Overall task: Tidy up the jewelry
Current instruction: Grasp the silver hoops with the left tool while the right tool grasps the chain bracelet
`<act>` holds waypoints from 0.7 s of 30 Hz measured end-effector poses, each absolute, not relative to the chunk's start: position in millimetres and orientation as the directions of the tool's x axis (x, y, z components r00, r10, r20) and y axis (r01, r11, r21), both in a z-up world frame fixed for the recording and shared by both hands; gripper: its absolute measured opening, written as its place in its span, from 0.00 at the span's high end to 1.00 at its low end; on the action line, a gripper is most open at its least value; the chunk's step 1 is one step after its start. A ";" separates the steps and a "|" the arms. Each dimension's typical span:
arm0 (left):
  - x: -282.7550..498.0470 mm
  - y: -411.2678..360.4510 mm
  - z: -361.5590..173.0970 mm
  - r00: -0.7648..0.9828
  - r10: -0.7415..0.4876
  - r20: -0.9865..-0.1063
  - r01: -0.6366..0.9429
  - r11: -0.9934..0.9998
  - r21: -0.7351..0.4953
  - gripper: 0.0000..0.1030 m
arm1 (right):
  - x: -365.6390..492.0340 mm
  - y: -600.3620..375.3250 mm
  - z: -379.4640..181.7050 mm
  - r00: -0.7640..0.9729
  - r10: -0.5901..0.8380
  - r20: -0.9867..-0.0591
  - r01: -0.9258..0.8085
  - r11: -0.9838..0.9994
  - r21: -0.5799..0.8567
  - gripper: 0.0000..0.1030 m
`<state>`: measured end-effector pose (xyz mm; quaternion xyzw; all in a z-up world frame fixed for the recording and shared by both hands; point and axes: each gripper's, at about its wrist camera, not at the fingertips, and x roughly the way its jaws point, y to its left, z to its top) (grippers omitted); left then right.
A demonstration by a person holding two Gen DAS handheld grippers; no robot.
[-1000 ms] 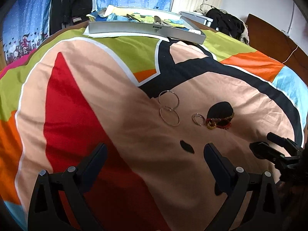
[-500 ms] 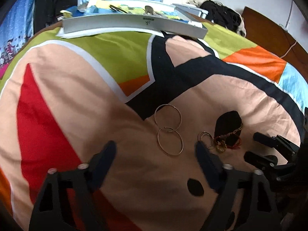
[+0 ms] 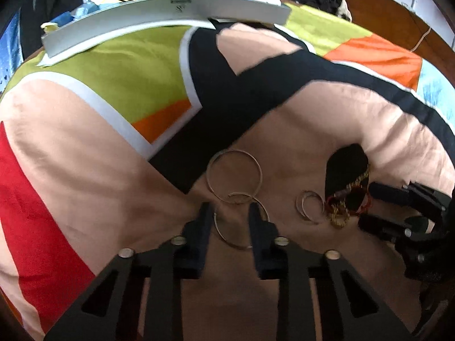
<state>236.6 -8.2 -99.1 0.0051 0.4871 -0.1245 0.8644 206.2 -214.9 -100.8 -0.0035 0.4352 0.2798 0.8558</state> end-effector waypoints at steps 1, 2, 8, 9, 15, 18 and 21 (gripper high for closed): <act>235.6 -10.6 -102.0 0.483 -0.210 -0.850 0.231 0.967 -0.107 0.91 | 207.2 -214.4 -101.5 0.463 0.477 -0.747 -0.482 0.843 0.239 0.45; 234.2 -13.2 -104.0 0.475 -0.209 -0.855 0.242 0.965 -0.102 0.93 | 207.5 -214.4 -101.9 0.462 0.477 -0.747 -0.481 0.843 0.241 0.46; 222.6 -14.7 -103.5 0.461 -0.234 -0.856 0.246 0.961 -0.130 1.00 | 206.9 -213.9 -104.2 0.455 0.473 -0.755 -0.476 0.845 0.243 0.60; 219.9 -13.8 -102.6 0.463 -0.236 -0.855 0.241 0.961 -0.134 1.00 | 206.1 -212.9 -104.5 0.455 0.469 -0.757 -0.476 0.847 0.238 0.60; 201.5 -11.6 -92.2 0.479 -0.232 -0.847 0.209 0.967 -0.146 1.00 | 205.1 -208.5 -106.7 0.437 0.473 -0.765 -0.487 0.840 0.241 0.73; 193.1 -12.1 -85.6 0.488 -0.231 -0.842 0.205 0.968 -0.146 1.00 | 204.7 -208.0 -105.9 0.434 0.484 -0.760 -0.488 0.836 0.253 0.82; 182.3 -11.4 -79.3 0.494 -0.238 -0.836 0.208 0.966 -0.152 1.00 | 202.2 -207.9 -103.5 0.442 0.487 -0.753 -0.488 0.835 0.254 0.90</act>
